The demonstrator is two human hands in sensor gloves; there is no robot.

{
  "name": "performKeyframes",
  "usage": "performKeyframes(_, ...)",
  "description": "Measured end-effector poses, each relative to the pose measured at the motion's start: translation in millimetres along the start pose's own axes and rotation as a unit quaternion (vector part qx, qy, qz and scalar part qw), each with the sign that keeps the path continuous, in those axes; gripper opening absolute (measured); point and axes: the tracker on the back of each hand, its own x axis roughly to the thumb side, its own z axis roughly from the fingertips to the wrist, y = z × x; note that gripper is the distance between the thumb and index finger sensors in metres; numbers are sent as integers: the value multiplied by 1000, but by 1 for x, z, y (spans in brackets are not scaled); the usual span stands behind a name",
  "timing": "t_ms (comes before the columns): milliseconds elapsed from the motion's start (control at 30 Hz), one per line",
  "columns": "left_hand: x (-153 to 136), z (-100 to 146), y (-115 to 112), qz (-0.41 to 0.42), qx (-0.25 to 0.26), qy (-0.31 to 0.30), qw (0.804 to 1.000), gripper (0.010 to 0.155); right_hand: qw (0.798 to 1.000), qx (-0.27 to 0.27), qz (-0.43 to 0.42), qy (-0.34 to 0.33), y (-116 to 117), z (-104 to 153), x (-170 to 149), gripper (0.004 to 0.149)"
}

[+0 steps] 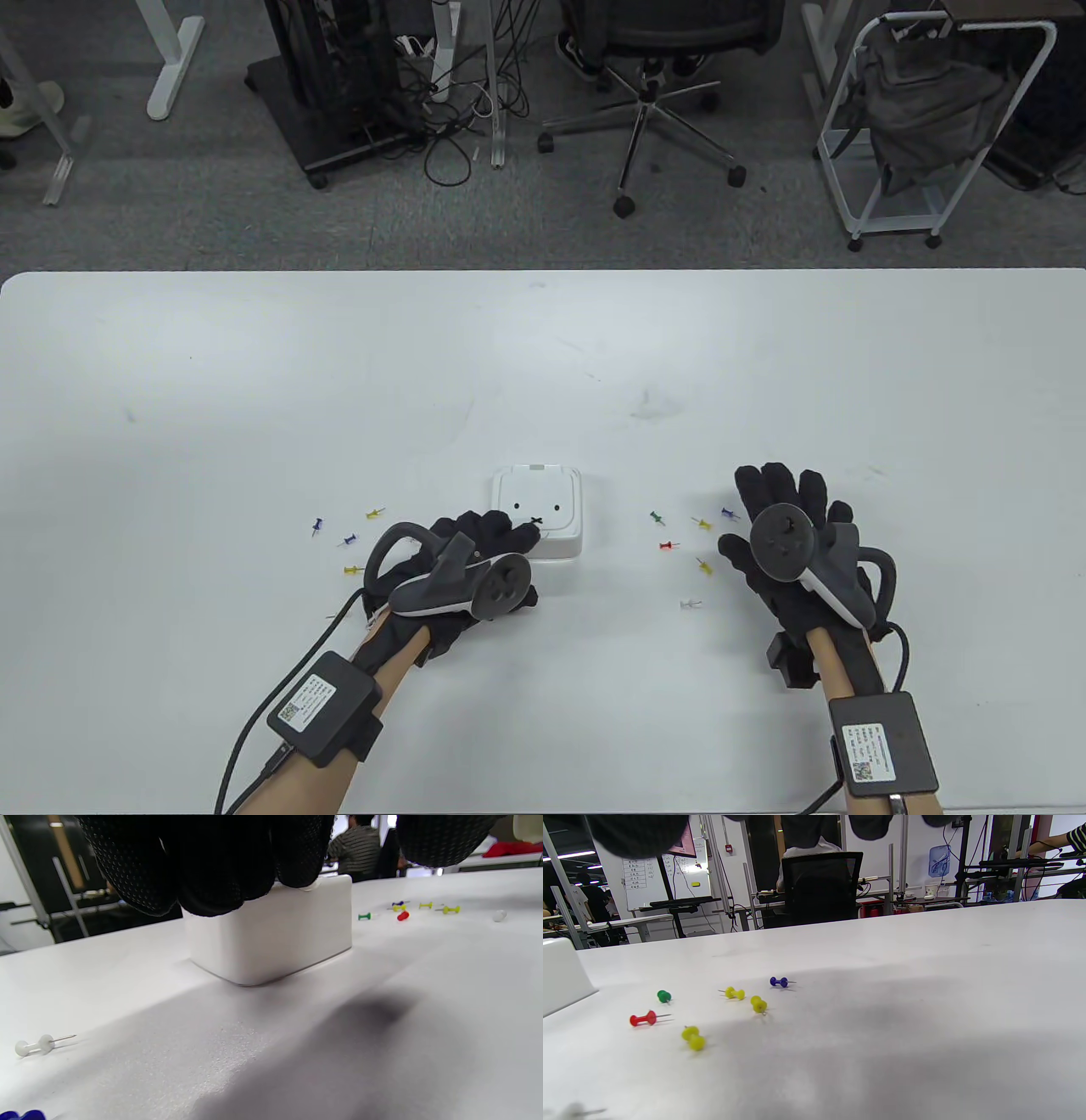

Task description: Press to open box and store push pins

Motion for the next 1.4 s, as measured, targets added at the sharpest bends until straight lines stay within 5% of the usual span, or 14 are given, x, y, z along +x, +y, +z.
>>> performKeyframes(1000,1,0,19,20,-17,7,1000,72,1000,10,-6,8,1,1,-2,73)
performKeyframes(1400,-32,7,40,64,-27,36,997,69,1000,8,-7,3,1,1,-1,73)
